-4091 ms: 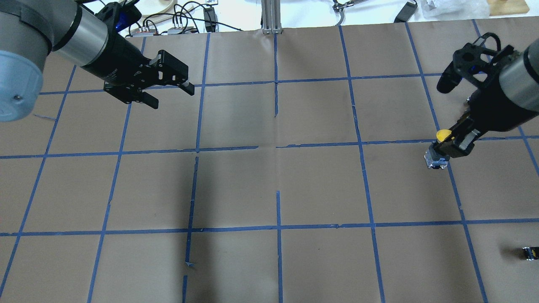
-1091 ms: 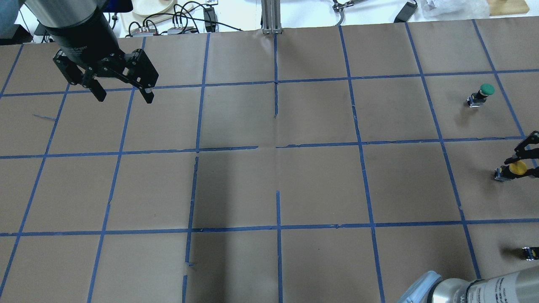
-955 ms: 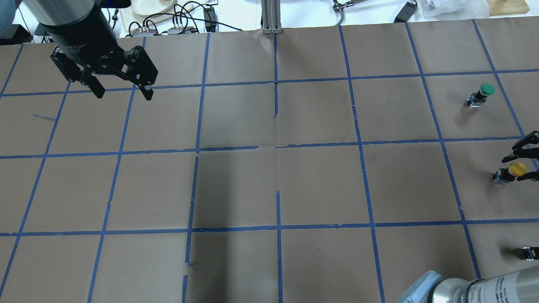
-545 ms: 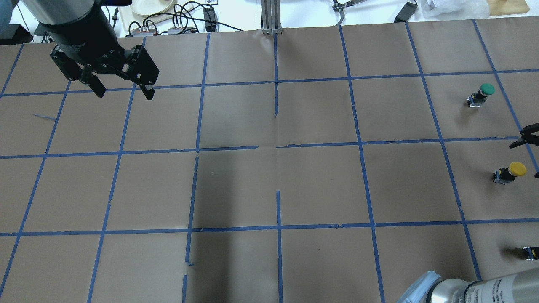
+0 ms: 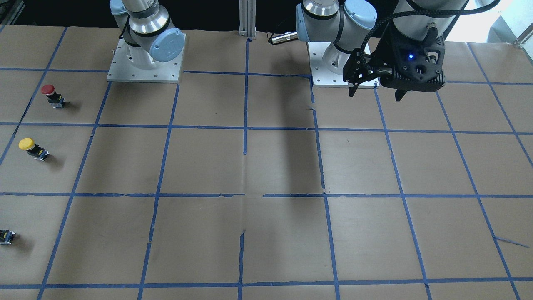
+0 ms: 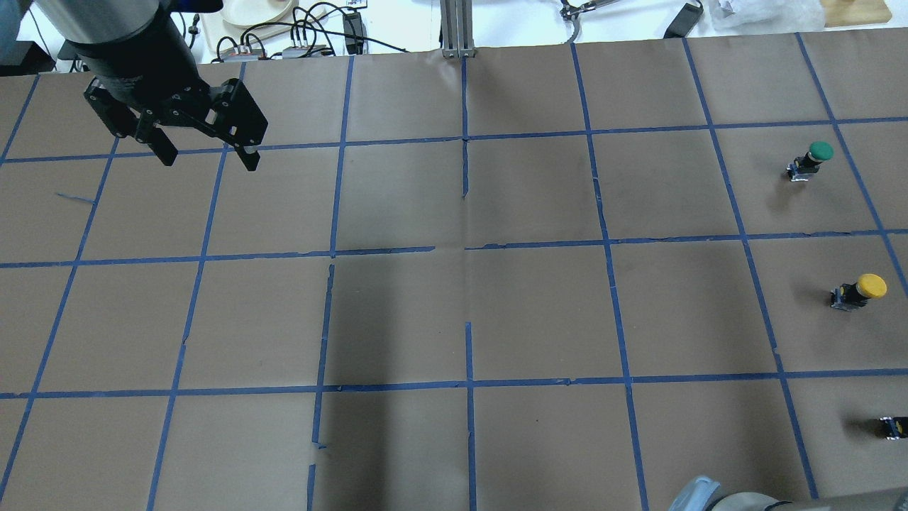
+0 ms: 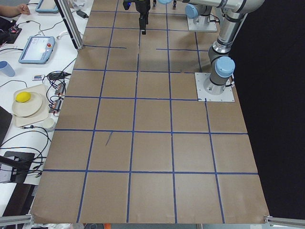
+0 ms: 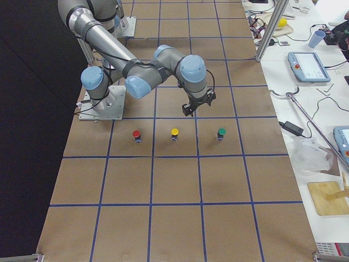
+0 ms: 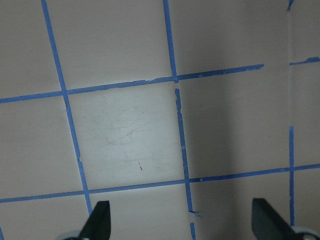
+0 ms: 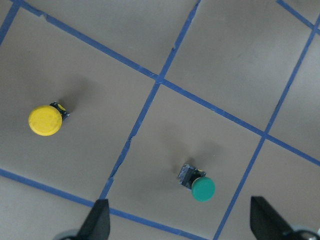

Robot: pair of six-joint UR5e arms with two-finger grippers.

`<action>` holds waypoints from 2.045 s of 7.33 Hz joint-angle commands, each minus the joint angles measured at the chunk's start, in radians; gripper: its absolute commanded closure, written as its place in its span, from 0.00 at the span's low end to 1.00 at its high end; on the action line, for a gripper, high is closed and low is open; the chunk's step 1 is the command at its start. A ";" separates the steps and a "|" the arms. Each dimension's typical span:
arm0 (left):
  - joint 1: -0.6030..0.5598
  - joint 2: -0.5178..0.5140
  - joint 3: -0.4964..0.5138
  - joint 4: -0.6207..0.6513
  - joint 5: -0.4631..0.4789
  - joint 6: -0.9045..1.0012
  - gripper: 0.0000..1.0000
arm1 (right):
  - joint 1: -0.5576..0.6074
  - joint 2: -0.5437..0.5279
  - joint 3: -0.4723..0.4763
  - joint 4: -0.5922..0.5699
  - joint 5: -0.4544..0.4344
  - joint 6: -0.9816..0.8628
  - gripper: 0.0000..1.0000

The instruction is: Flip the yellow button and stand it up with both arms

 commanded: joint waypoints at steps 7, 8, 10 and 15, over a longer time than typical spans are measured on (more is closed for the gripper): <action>0.000 0.054 -0.016 0.012 -0.110 -0.003 0.00 | 0.588 -0.143 -0.078 0.184 -0.068 1.690 0.00; 0.005 0.055 -0.015 0.010 -0.066 0.005 0.00 | 0.658 -0.145 -0.078 0.182 -0.143 1.873 0.00; -0.006 0.055 -0.007 0.015 -0.009 -0.001 0.00 | 0.722 -0.146 -0.078 0.191 -0.184 2.244 0.00; -0.017 0.089 -0.073 0.112 -0.080 0.032 0.00 | 0.768 -0.153 -0.067 0.193 -0.207 2.943 0.00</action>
